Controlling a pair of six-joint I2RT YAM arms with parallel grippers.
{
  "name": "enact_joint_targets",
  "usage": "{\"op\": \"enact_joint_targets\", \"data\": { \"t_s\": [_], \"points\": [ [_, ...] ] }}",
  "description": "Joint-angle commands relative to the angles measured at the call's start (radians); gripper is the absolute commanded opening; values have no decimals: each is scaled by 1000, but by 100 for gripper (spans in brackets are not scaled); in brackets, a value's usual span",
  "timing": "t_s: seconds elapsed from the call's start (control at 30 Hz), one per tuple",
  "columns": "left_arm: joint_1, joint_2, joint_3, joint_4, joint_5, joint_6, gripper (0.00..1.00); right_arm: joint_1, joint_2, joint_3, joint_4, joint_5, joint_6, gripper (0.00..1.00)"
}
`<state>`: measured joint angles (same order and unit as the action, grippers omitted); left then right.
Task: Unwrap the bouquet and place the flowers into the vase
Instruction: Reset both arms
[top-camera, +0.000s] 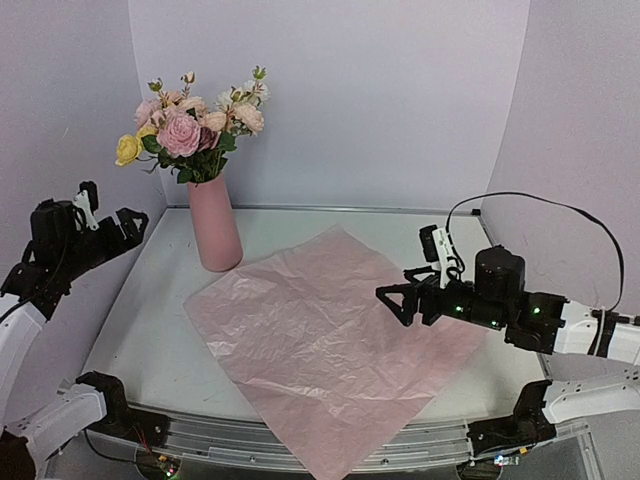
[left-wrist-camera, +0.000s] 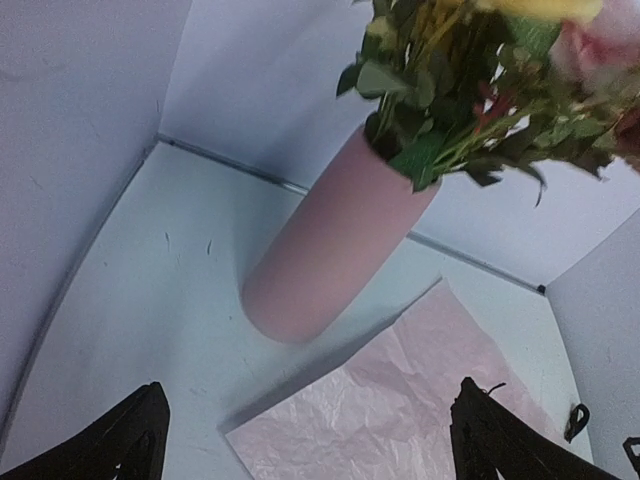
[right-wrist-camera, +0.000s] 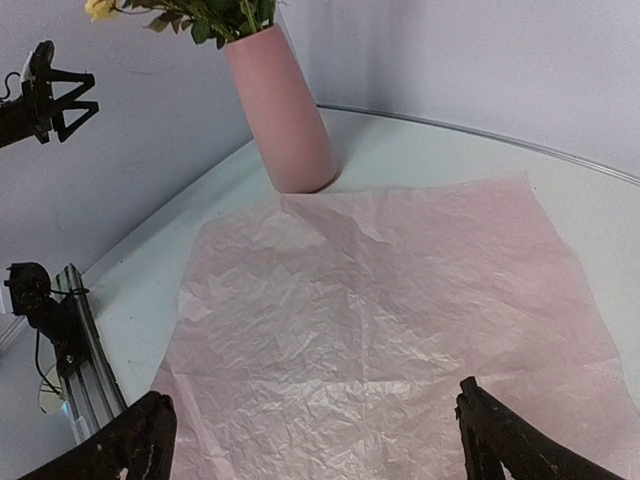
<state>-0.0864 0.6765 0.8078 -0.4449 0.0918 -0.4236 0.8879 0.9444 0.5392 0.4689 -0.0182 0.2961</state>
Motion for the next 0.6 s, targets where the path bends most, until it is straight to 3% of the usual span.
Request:
{"op": "enact_joint_targets", "data": {
  "t_s": [0.0, 0.23, 0.57],
  "points": [
    [-1, -18, -116, 64, 118, -81, 99, 0, 48, 19, -22, 49, -54, 98],
    [-4, 49, -277, 225, 233, -133, 100, -24, 79, -28, 46, 147, -222, 98],
    [-46, 180, -359, 403, 129, -113, 99, -261, 91, -87, 112, 75, -180, 98]
  ]
}}
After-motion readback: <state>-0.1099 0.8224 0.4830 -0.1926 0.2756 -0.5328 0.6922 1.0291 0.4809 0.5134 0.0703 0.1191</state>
